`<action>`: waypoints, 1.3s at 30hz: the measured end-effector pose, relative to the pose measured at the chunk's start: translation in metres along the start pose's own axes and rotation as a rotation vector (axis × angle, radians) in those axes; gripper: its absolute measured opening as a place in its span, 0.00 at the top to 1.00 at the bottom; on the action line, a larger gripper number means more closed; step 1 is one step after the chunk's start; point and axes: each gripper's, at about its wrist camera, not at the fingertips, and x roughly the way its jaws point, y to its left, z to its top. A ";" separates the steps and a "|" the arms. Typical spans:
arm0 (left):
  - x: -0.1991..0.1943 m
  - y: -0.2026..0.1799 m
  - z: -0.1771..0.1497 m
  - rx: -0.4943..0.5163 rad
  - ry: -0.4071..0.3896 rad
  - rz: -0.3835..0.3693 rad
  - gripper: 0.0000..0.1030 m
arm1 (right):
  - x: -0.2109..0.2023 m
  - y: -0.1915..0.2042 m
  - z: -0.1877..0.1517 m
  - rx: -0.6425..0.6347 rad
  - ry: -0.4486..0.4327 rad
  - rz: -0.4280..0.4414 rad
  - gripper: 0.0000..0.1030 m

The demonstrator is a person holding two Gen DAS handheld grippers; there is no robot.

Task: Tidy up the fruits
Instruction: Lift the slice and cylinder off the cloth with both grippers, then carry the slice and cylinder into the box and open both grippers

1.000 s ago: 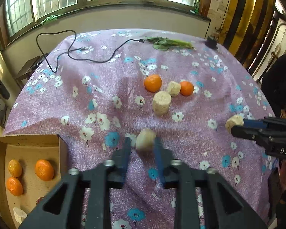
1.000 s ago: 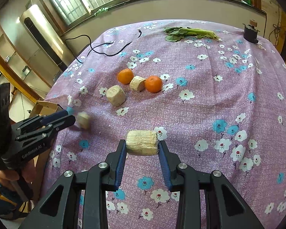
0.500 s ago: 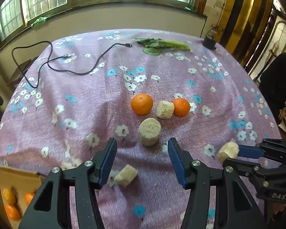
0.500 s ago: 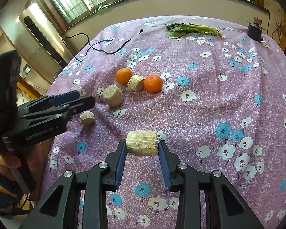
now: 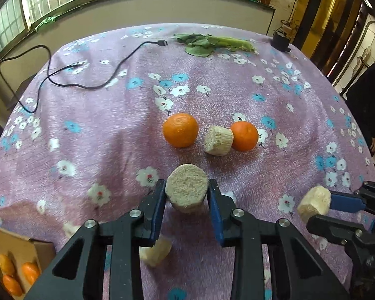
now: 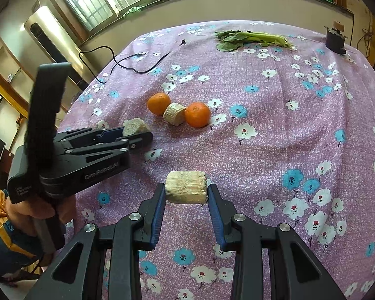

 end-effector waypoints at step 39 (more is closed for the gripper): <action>-0.165 0.177 -0.181 -0.439 0.017 0.295 0.69 | 0.027 0.263 -0.039 -0.455 0.120 0.284 0.64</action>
